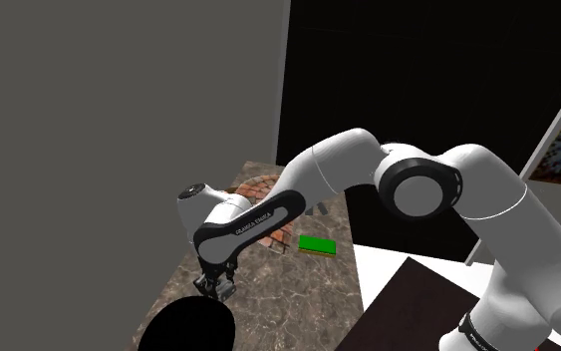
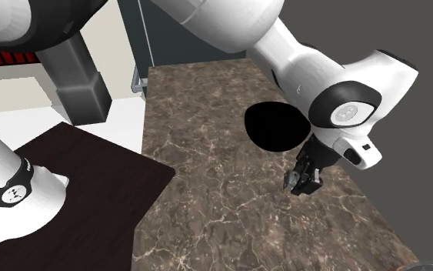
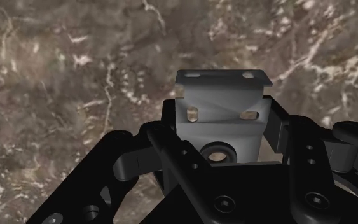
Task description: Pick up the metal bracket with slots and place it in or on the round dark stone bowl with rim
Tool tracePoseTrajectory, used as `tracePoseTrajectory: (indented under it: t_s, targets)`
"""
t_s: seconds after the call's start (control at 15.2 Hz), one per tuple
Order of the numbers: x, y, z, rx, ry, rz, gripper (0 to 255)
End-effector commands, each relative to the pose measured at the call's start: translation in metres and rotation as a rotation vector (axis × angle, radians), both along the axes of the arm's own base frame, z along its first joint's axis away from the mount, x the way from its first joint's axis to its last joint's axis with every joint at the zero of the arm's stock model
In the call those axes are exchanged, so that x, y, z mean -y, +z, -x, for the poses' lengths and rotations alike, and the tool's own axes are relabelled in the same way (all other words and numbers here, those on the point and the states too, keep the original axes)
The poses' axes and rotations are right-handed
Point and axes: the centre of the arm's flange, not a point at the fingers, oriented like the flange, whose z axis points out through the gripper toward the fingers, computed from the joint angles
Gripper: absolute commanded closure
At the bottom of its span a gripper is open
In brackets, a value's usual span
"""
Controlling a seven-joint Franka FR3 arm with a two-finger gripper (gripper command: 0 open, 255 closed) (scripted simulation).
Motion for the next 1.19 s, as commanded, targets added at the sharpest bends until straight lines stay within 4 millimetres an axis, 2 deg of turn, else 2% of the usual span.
tracePoseTrajectory:
  t_s: [0.0, 1.12]
  targets:
    - [0.0, 0.008, 0.0, 0.0, 0.0, 0.0, 255]
    - [0.0, 0.098, 0.0, 0.0, 0.0, 0.0, 255]
